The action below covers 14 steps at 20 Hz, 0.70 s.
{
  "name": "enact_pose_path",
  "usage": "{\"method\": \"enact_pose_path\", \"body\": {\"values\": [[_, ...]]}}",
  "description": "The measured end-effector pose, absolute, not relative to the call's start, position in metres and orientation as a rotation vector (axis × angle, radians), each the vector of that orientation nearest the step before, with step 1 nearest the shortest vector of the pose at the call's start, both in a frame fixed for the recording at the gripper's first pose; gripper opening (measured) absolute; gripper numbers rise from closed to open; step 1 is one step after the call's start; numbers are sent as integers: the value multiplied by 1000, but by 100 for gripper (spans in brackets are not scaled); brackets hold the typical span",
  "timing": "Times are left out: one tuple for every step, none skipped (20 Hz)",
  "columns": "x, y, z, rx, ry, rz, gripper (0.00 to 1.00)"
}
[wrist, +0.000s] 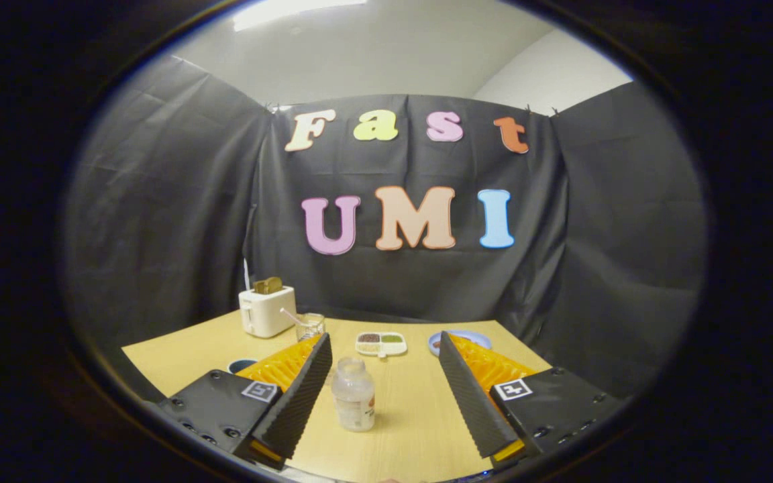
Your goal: Take the bottle from table, then pour the juice into the cup, finally place the bottle on the coaster
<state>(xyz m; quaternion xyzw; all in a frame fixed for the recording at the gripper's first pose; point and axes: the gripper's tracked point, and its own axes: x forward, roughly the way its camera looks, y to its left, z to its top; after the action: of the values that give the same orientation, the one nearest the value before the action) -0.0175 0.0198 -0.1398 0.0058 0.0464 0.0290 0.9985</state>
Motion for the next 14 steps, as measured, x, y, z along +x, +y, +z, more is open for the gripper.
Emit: {"method": "enact_pose_path", "body": {"values": [[-17, 22, -154, 11, 109, 63, 100], [-18, 24, -166, 7, 124, 69, 100], [-17, 24, -179, 5, 136, 70, 100], [-16, 24, -189, 10, 149, 70, 100], [-15, 26, -199, 21, 159, 73, 100], [-14, 28, -206, 35, 163, 80, 100], [-12, 30, -211, 49, 163, 87, 100], [-10, 31, -217, 60, 167, 91, 100], [-8, 30, -225, 70, 171, 92, 100], [-6, 30, -231, 76, 176, 96, 100], [-5, 32, -237, 79, 182, 105, 100], [-4, 34, -242, 77, 188, 115, 100], [-3, 36, -248, 73, 197, 123, 100], [-1, 38, -254, 66, 209, 131, 100]]}}
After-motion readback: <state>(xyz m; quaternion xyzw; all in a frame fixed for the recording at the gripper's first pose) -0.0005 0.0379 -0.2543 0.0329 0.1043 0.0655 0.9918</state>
